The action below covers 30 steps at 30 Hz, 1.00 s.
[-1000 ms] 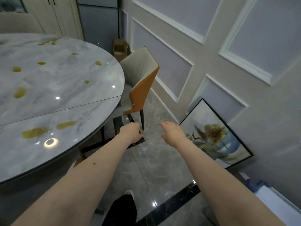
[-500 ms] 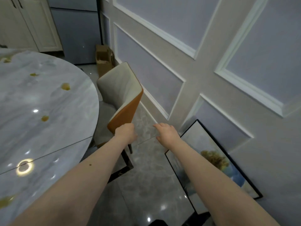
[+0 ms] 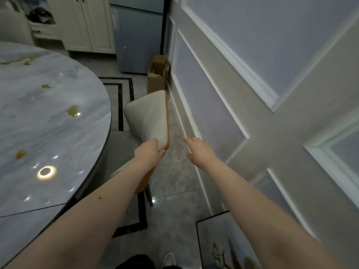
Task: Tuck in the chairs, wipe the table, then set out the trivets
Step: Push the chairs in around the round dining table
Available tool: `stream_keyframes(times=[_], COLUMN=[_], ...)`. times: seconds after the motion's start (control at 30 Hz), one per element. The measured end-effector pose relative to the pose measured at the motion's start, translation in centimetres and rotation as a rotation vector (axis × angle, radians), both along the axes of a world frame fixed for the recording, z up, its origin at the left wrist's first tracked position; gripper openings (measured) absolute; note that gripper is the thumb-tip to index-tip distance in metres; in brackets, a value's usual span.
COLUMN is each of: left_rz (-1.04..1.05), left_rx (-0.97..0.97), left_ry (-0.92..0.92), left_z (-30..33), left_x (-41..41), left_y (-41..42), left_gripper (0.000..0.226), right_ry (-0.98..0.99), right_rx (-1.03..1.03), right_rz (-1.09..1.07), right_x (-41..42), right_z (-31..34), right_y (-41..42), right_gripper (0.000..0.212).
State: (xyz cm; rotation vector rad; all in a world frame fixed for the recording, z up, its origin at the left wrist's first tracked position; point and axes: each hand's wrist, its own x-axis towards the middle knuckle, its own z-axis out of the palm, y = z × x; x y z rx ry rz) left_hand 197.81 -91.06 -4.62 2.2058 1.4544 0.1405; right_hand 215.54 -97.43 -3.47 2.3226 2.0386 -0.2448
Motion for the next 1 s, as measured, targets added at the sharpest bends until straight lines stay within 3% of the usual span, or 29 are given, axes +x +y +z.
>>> stream_keyframes(times=[0.37, 0.67, 0.8, 1.0], left_rz=[0.223, 0.245, 0.237, 0.275], left_rx=[-0.125, -0.346, -0.494, -0.721], left_ry=[-0.013, -0.020, 0.005, 0.007], left_z=[-0.8, -3.1, -3.9, -4.2], left_x=[7.5, 9.2, 9.2, 8.2], left_y=[11.2, 17.1, 18.4, 19.3], left_gripper=[0.054, 0.063, 0.075, 0.090], right_ry=[0.026, -0.075, -0.188, -0.384], right_rx=[0.064, -0.074, -0.193, -0.391], right_rz=[0.289, 0.623, 0.801, 1.119], right_x=[5.4, 5.8, 5.5, 4.6], right_z=[-0.3, -1.1, -1.8, -3.8], right_y=[16.1, 25.6, 29.5, 34.2], right_gripper=[0.064, 0.066, 0.059, 0.070])
